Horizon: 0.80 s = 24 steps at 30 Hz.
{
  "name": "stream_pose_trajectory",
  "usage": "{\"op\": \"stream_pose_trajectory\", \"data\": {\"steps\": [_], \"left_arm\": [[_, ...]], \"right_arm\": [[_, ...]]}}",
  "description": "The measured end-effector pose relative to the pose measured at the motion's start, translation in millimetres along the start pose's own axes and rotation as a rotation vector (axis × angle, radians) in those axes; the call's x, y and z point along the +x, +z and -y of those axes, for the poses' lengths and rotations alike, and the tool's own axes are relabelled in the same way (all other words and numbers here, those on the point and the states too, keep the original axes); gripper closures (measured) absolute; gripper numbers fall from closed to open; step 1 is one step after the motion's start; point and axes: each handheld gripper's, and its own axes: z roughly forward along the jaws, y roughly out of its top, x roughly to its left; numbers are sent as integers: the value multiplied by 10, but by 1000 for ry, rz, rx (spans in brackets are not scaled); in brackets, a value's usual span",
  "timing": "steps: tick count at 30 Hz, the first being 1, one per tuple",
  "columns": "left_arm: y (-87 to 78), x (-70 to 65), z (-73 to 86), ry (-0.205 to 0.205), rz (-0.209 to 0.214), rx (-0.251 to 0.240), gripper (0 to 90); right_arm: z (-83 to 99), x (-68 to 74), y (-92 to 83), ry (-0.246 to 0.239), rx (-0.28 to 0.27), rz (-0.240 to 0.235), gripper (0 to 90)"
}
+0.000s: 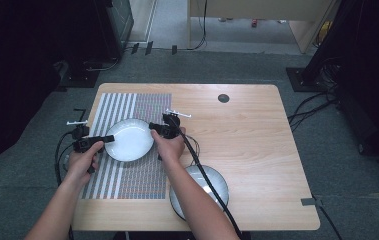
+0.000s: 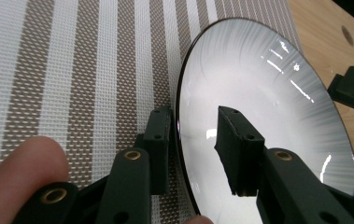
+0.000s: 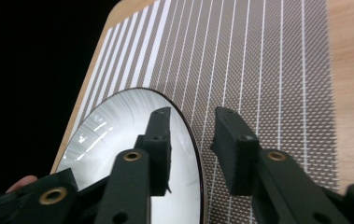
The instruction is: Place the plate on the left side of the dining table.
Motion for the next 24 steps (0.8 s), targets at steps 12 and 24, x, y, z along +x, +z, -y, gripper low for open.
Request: {"op": "stream_pose_trajectory", "data": {"steps": [12,24], "left_arm": [[-285,-253,65,144,-75,-50,431],[-616,-427,204,191,2,-119,383]], "right_arm": [[-42,127,-334,-129,-64,-59,500],[-211,60,-976,-186,-77,-87,334]]}}
